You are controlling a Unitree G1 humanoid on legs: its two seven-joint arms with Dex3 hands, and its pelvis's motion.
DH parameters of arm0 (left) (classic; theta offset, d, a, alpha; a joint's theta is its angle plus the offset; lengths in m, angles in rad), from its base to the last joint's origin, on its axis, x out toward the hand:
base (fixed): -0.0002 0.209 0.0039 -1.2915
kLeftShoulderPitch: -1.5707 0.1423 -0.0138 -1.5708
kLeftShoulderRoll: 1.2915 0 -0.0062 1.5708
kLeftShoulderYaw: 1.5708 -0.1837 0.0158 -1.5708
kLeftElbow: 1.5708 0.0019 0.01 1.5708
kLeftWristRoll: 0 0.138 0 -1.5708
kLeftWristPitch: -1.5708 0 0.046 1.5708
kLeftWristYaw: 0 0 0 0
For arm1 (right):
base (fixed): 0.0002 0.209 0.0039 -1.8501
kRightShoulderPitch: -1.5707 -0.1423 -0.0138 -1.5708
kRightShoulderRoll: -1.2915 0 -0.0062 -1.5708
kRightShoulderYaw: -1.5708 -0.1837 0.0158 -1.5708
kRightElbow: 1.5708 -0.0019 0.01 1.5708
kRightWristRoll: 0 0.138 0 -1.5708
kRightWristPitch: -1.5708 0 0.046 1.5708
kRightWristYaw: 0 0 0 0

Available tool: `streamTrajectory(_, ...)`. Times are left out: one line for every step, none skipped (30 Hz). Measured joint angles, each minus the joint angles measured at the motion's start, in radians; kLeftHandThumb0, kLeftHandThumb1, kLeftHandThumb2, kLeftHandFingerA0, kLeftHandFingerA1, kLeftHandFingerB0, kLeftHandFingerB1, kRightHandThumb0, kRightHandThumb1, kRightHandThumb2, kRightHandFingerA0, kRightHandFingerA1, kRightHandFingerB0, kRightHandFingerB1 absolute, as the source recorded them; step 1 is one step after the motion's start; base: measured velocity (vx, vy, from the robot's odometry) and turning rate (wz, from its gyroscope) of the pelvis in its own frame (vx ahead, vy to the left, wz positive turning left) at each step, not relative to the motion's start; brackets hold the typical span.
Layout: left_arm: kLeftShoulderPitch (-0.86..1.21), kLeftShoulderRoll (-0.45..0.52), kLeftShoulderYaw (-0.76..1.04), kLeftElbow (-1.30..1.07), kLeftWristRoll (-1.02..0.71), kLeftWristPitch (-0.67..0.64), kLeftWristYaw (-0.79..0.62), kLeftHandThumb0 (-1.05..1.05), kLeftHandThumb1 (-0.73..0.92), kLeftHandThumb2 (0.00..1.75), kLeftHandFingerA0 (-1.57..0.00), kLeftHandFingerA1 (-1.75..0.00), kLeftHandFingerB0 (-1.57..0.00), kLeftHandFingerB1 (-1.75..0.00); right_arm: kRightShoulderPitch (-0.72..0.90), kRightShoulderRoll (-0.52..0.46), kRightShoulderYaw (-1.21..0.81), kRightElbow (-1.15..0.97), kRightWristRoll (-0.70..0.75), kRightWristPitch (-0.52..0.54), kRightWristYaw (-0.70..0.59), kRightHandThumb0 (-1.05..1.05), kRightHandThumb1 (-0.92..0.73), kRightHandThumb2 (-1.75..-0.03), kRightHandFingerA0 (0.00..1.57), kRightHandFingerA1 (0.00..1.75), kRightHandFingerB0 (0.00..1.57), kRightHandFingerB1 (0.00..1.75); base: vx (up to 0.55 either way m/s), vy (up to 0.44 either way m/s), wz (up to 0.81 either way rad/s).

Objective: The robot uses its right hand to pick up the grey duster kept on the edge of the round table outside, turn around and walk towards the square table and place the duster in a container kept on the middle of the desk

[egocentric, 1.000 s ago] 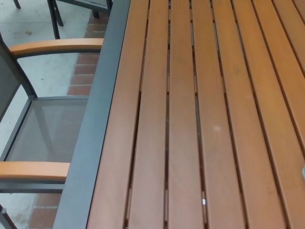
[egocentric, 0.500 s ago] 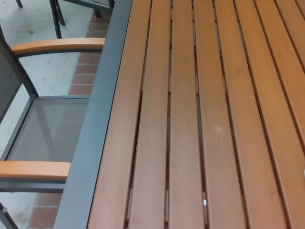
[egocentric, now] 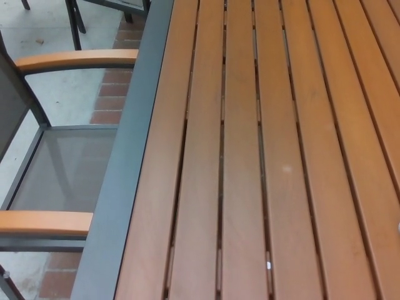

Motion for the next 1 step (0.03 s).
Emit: streamTrajectory(0.0, 0.0, -0.002, 0.001, 0.001, 0.0, 0.0, -0.31, 0.56, 1.14, -0.87, -1.03, -0.77, -0.88, 0.0, 0.0, 0.001, 0.0, 0.002, 0.0, 0.0, -0.84, -0.92, -0.93, 0.0, 0.0, 0.0, 0.0, 0.0, 0.0, 0.0)
